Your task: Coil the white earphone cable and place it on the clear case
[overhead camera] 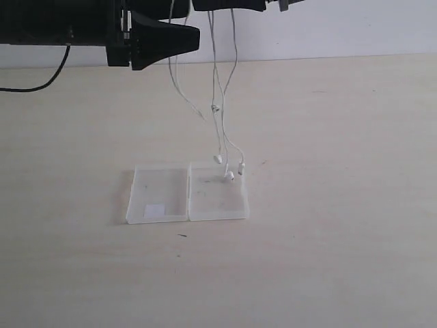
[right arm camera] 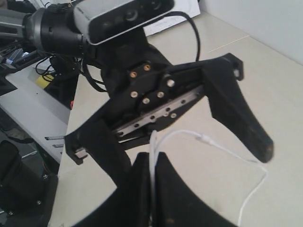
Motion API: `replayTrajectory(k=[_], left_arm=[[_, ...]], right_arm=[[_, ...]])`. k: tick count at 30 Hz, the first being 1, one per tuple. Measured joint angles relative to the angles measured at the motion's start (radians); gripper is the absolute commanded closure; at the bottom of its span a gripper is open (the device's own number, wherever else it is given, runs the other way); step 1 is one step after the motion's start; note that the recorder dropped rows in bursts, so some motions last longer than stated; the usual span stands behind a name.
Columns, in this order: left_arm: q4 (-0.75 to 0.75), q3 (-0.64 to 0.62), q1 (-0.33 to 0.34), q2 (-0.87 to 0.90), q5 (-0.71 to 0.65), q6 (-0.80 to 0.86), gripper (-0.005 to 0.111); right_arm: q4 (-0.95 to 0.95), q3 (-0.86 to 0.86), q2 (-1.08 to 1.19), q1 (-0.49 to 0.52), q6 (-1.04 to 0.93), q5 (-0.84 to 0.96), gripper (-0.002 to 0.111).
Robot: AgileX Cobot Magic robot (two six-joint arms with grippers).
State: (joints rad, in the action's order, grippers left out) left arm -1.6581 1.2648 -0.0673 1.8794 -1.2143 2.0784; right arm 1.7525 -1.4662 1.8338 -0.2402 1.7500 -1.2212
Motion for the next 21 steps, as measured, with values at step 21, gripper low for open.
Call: replayTrajectory(k=[21], left_arm=[[0.032, 0.000, -0.079, 0.066, 0.000, 0.004, 0.024]], right_arm=[[0.000, 0.000, -0.022, -0.006, -0.030, -0.002, 0.108]])
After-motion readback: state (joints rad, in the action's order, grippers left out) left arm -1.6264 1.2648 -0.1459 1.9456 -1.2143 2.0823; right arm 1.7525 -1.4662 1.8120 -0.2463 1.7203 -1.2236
